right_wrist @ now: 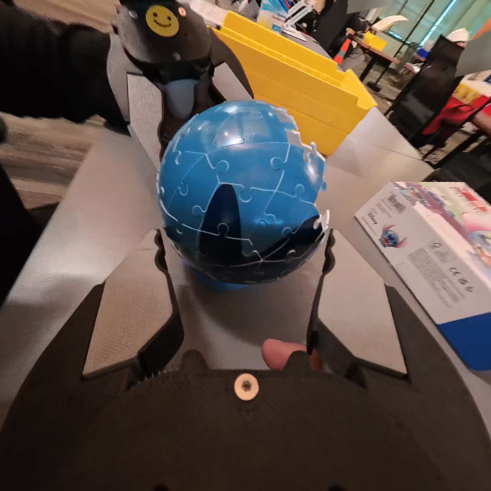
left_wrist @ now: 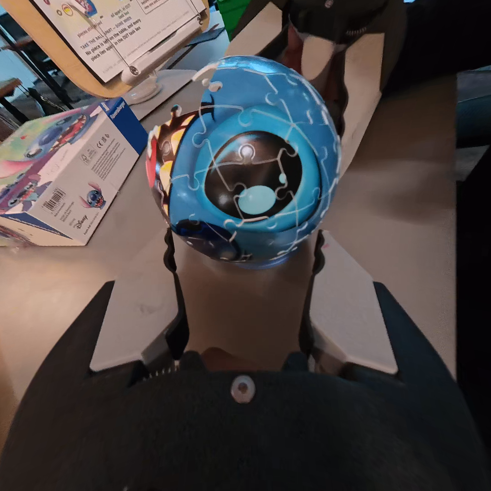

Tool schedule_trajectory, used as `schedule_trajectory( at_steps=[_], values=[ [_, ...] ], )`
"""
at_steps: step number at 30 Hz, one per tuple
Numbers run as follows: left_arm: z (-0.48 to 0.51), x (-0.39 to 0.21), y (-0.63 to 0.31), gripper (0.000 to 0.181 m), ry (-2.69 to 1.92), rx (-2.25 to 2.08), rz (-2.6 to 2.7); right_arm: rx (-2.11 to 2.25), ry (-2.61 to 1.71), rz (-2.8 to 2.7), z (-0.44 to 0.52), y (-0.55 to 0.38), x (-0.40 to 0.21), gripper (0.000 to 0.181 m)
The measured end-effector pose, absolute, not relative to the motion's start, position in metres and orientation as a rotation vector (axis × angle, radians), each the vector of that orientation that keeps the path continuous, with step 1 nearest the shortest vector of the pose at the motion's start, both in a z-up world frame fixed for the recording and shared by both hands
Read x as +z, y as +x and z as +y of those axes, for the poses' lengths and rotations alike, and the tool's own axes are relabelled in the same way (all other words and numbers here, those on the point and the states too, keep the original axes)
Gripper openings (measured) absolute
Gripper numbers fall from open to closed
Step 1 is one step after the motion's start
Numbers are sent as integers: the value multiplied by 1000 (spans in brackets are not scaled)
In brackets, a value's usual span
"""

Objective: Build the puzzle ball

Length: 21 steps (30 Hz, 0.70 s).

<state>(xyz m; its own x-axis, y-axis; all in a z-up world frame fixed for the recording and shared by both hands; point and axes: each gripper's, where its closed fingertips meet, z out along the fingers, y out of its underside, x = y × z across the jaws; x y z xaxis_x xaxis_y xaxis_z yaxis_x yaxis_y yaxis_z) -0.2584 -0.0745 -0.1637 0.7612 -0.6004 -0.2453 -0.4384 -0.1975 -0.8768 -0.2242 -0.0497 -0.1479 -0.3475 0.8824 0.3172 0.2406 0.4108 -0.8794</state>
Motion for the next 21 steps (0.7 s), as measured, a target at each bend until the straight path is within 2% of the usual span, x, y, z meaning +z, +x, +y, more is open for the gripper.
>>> schedule_trajectory(
  at_steps=[6, 21],
  values=[
    [-71, -162, -258, 104, -1842, -189, 784, 969, -1002, -1801, -51, -230, -149, 118],
    [-93, -150, -248, 105, -2174, -550, 579, 1394, -1323, -1760, -69, -224, -145, 118]
  ],
)
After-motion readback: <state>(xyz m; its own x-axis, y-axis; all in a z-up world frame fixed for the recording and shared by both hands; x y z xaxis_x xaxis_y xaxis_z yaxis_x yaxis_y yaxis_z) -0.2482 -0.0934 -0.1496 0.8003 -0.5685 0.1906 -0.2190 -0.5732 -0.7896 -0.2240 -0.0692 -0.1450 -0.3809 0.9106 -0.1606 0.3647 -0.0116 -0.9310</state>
